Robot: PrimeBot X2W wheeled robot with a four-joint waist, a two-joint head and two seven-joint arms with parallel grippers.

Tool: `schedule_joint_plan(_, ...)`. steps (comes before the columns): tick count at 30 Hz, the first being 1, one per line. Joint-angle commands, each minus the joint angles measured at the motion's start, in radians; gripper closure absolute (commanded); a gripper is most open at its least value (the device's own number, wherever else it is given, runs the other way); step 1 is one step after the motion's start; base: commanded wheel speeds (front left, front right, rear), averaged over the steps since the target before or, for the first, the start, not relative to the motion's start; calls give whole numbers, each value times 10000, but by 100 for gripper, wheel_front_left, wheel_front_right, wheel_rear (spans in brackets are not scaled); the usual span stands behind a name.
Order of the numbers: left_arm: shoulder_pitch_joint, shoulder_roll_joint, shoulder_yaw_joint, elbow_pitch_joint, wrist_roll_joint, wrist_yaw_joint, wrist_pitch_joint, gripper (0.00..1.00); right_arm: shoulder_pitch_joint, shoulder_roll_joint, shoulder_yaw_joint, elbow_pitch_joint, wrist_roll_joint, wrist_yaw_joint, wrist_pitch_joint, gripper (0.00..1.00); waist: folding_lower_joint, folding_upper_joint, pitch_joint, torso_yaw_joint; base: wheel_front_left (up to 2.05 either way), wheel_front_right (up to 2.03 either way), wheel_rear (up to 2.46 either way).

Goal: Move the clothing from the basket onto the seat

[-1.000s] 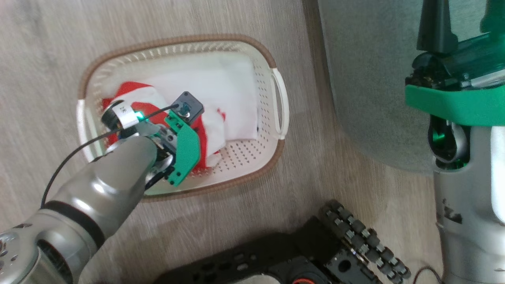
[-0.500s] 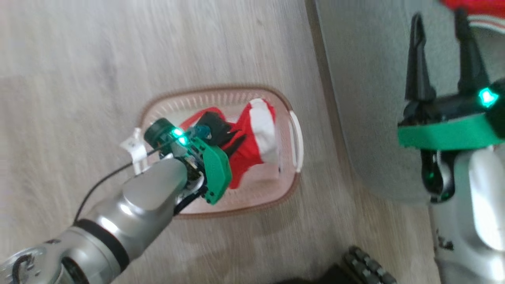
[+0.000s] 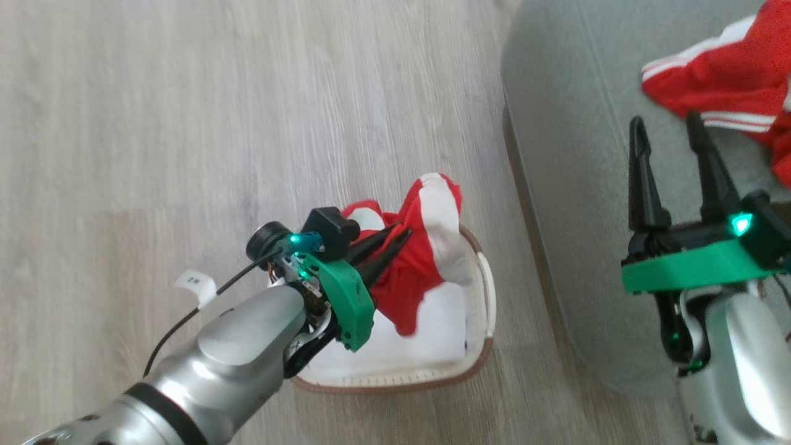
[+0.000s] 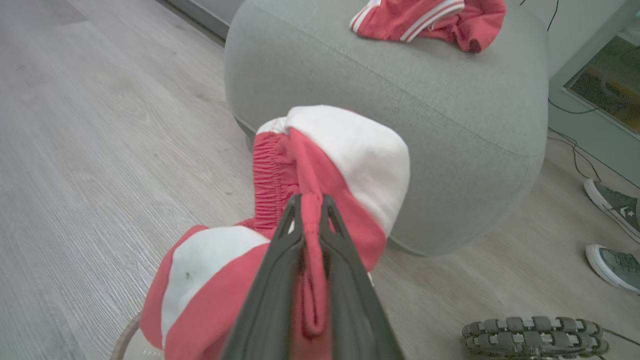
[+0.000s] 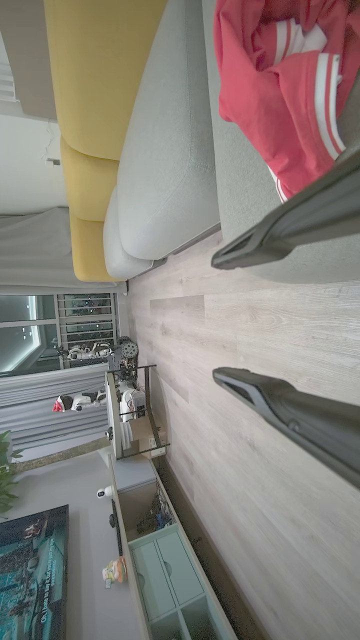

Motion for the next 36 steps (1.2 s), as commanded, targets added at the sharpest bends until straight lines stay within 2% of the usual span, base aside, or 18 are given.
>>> schedule_joint_plan(1, -143, 306, 618, -542, -56, 191, -175, 100, 167, -165, 286, -239, 175, -2, -63, 0, 1, -1, -821, 271, 0, 0, 0)
schedule_joint_plan(9, 263, 1047, 2033, -2263, 12, 898, -188, 100, 740, -243, 710, -138, 527, -2, -63, 0, 1, -1, -1675, 399, 0, 0, 0)
schedule_joint_plan(15, 379, 1446, 2577, -3154, -27, 1229, -189, 100, 1022, -287, 1010, -53, 623, -2, -63, 0, 1, -1, -2051, 481, 0, 0, 0)
schedule_joint_plan(27, -139, 2043, 2992, -4943, 34, 1797, 211, 100, 1306, -526, 1995, 43, 961, -2, -63, 0, 1, -1, -2481, 644, 0, 0, 0)
schedule_joint_plan(36, -420, 2222, 3139, -5480, 17, 2001, 445, 100, 1240, -680, 2565, -134, 1124, -2, -63, 0, 1, -1, -2509, 653, 0, 0, 0)
